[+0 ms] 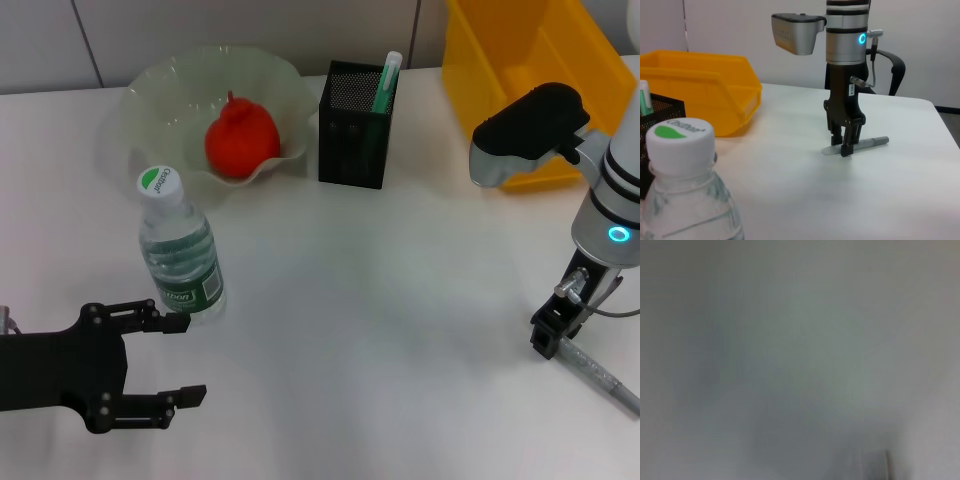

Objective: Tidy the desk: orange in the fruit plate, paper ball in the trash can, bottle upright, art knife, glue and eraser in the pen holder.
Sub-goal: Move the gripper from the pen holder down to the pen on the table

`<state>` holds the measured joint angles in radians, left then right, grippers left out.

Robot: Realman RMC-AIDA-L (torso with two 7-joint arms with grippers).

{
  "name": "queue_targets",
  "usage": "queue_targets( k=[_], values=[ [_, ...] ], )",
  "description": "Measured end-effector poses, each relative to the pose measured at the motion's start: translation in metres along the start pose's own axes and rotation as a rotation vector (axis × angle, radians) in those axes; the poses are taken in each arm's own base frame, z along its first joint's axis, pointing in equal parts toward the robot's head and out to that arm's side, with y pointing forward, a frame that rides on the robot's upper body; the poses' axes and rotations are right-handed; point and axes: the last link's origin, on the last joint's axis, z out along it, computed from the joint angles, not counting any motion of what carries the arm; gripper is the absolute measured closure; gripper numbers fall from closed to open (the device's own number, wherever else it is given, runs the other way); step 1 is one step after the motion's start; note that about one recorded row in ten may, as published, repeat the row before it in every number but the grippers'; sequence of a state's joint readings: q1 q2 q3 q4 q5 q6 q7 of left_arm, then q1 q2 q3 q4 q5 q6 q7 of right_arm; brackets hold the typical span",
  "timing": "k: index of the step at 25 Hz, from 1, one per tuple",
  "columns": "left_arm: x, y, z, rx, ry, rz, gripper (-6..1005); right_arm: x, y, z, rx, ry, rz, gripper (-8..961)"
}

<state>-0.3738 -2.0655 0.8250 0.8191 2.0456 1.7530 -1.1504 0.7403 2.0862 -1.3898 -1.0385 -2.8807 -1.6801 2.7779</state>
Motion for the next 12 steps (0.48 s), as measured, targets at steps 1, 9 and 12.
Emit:
queue_targets(
  k=[1,9,12],
  values=[
    [-0.0001,-0.0002,0.0,0.001,-0.001,0.0,214,0.0,-0.0001,0.0001,0.0,-0.001,-0.001,589],
    [-0.0012,-0.0014,0.0004,0.008,-0.005,-0.003,214,-0.0011,0.0032,0.0015,-0.009,-0.005,-0.014,614],
    [-0.002,-0.0009,0.0,0.01,-0.005,-0.006,214,-0.0012,0.0037,0.0017,-0.01,-0.005,-0.016,658]
  ],
)
